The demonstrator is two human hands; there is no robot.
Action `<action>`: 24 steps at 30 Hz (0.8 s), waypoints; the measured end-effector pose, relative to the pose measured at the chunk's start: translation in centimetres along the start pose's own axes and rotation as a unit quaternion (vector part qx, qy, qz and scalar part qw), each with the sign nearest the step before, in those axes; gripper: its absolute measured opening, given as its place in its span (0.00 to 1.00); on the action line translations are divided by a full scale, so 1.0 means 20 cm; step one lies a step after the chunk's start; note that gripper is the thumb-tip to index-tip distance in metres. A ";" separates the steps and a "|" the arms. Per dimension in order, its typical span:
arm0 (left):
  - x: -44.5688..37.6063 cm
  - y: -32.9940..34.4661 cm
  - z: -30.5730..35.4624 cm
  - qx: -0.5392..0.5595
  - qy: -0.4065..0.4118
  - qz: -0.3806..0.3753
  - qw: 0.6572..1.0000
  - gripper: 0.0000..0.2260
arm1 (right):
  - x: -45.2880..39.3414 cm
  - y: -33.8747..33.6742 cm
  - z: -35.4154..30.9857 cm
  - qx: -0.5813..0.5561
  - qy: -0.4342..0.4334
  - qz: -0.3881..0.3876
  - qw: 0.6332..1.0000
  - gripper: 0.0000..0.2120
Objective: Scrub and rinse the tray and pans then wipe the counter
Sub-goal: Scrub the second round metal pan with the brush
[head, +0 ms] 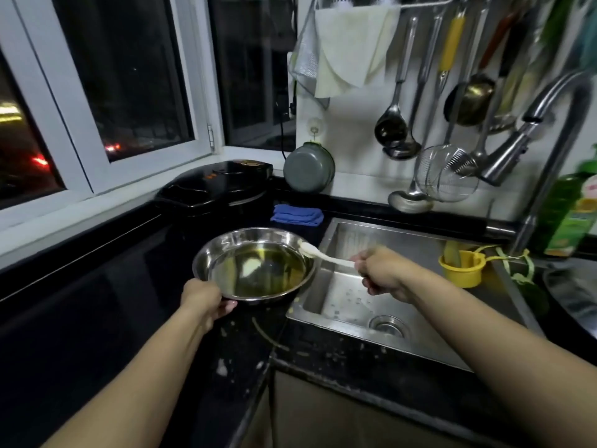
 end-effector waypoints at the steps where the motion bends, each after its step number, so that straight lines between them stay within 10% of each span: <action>1: 0.02 0.02 0.00 0.009 0.008 0.008 1.000 0.09 | 0.03 -0.06 0.02 -0.002 -0.002 0.007 1.000 0.12; 12: 0.30 0.16 -0.05 -0.037 0.079 -0.017 0.996 0.11 | 0.26 -0.38 0.05 -0.046 -0.040 0.063 0.996 0.11; 24: 0.36 0.21 -0.26 -0.129 0.047 -0.121 0.983 0.08 | 0.33 -0.17 0.08 0.104 -0.037 -0.060 0.992 0.13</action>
Point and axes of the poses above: each hand's wrist, its own x-axis away from the middle knuckle, its own y-axis out of the palm, z = x × y, the point moved 3 cm from there along -x, towards the middle knuckle, and after that the axes turned 12 degrees about -y, right-handed, at the moved point
